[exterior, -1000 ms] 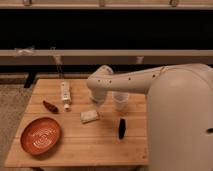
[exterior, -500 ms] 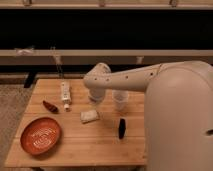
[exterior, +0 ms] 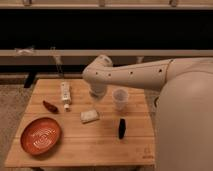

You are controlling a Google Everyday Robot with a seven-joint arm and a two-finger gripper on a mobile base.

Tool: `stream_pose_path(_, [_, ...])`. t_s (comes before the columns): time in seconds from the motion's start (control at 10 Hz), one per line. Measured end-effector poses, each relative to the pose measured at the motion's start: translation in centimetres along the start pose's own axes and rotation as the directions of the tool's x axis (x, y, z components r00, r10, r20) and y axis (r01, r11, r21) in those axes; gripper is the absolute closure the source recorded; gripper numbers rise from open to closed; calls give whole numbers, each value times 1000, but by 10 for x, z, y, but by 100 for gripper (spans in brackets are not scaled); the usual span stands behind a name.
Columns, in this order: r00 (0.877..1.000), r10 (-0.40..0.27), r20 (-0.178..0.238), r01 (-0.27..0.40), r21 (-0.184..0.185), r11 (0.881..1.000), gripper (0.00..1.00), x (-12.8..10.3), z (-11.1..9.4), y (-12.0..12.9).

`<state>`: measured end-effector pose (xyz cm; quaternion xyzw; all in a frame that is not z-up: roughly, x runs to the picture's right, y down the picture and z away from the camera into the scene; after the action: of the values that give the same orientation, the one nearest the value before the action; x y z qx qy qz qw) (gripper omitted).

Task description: Knock the eraser over

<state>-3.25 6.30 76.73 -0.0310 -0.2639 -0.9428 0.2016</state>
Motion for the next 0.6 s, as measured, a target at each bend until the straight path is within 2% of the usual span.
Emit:
stream_pose_path(0.4, [997, 79, -12, -79, -29, 996, 23, -33, -21, 0])
stream_pose_path(0.6, [990, 140, 4, -139, -32, 990, 20, -61, -21, -1])
